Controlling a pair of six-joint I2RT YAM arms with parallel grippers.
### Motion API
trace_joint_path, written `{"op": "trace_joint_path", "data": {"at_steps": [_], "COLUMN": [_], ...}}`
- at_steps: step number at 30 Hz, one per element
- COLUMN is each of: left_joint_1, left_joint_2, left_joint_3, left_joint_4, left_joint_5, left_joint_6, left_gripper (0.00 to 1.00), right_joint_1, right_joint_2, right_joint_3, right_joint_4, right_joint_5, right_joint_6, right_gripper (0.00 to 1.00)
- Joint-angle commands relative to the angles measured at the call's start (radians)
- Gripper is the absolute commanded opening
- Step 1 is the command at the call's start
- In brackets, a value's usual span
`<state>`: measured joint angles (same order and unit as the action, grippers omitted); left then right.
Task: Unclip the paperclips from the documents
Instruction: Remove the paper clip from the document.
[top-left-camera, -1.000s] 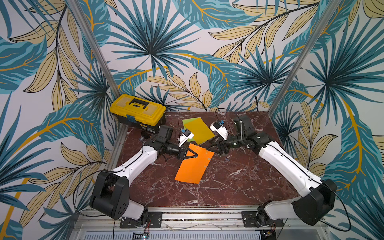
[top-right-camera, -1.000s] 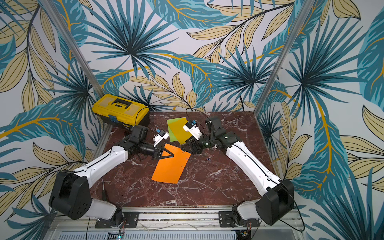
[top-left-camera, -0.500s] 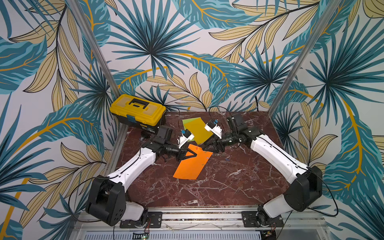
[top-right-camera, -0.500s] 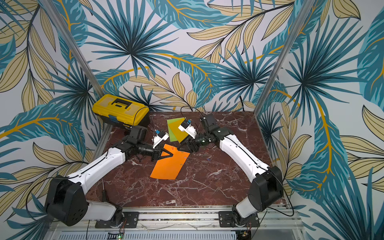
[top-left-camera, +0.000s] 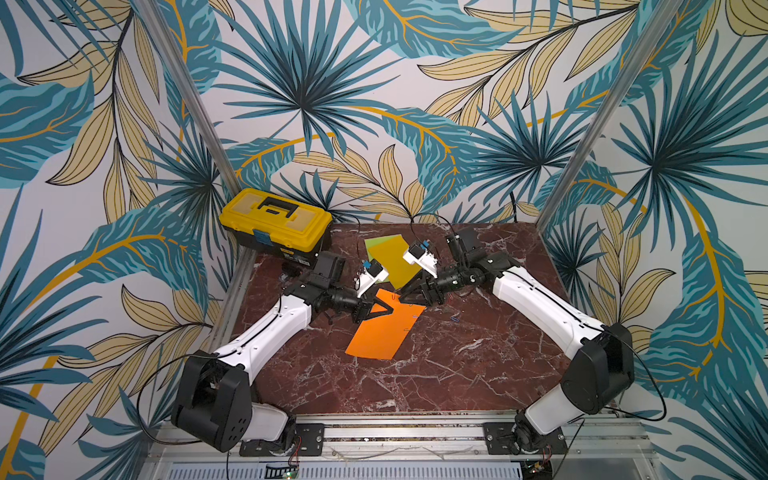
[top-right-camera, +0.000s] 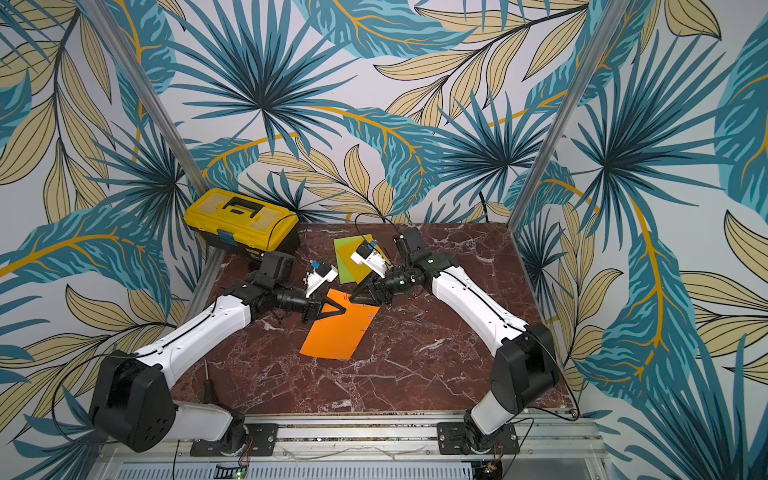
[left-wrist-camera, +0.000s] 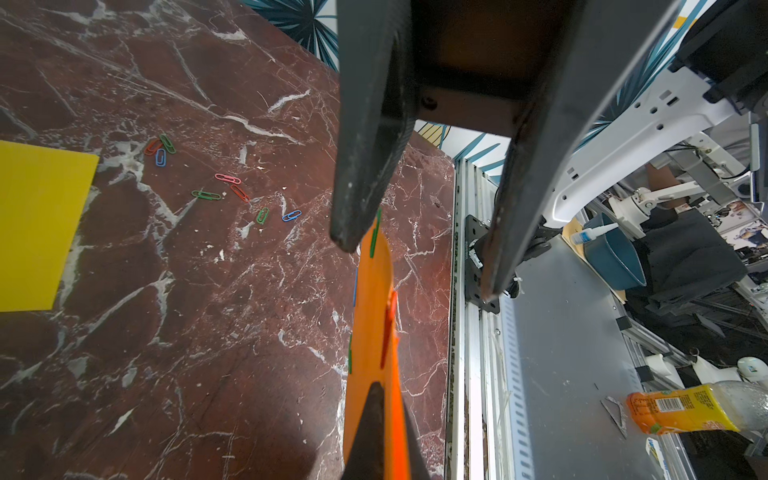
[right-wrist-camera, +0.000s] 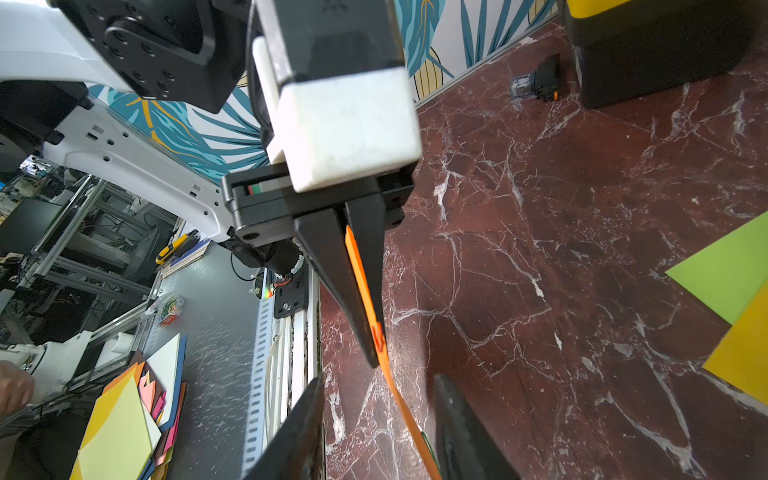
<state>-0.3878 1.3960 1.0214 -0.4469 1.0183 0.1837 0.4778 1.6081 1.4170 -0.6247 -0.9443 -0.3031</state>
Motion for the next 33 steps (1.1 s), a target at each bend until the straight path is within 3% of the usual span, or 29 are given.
{"op": "trace_joint_path", "data": {"at_steps": [1, 20, 33], "left_joint_1": [-0.004, -0.006, -0.008], "left_joint_2": [-0.011, -0.012, -0.016], "left_joint_3": [0.009, 0.008, 0.008], "left_joint_4": [-0.016, -0.017, -0.017], "left_joint_5": [-0.006, 0.002, 0.002], "left_joint_6": [0.022, 0.019, 0.017], "left_gripper": [0.0, 0.0, 0.0], "right_joint_1": [0.01, 0.032, 0.032], "right_joint_2": [0.019, 0.044, 0.035], "right_joint_3": [0.021, 0.029, 0.005], "right_joint_4": [0.023, 0.093, 0.115], "right_joint_5": [-0.043, -0.072, -0.099], "right_joint_6": [0.006, 0.05, 0.068], "right_gripper": [0.42, 0.35, 0.17]}}
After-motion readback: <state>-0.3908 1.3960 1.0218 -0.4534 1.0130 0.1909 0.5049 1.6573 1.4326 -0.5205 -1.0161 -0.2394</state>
